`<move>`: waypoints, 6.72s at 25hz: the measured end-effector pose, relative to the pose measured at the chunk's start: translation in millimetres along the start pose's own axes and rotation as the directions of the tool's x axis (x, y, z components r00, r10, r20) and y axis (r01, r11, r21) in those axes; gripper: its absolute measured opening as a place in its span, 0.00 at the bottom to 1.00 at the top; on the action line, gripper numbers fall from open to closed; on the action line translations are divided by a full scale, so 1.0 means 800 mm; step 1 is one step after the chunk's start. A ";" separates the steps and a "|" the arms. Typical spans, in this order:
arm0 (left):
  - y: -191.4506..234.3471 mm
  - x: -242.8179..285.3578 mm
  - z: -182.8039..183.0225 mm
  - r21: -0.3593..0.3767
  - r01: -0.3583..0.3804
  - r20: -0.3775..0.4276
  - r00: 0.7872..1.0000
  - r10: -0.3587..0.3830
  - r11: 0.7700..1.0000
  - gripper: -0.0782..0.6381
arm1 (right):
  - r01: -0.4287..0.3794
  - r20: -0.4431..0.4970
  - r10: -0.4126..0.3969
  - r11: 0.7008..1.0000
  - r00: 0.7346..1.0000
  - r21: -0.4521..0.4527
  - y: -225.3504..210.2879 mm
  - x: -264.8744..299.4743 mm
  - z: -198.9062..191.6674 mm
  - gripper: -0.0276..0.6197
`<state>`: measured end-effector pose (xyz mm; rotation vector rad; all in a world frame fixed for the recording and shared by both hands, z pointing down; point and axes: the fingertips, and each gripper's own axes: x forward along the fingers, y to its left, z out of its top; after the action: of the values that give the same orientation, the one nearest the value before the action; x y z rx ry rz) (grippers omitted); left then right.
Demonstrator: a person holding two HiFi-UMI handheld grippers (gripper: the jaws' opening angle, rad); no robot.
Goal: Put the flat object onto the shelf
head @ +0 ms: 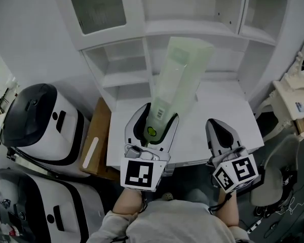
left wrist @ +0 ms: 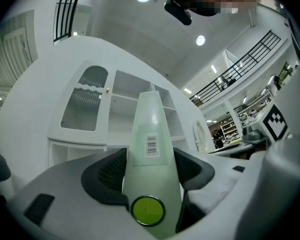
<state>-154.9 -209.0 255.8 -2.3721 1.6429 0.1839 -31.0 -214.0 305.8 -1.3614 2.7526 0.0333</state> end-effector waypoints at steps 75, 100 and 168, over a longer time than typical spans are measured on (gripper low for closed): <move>-0.052 0.332 0.018 0.985 0.159 -0.160 0.987 0.005 0.062 0.52 | -0.145 0.064 0.144 0.989 0.987 0.004 -0.274 0.074 0.026 0.06; 0.025 0.430 -0.017 0.971 0.215 -0.230 0.958 0.170 0.101 0.52 | -0.138 0.032 0.137 0.990 0.990 0.035 -0.326 0.116 0.007 0.06; 0.032 0.284 -0.031 0.637 -0.020 -0.185 0.967 0.177 0.770 0.13 | -0.265 0.000 0.265 0.964 0.964 0.033 -0.226 0.141 0.000 0.06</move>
<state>-98.7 -429.2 221.1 -1.8295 1.5910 -0.5762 44.4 -412.8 299.9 -0.9763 2.9037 -0.0010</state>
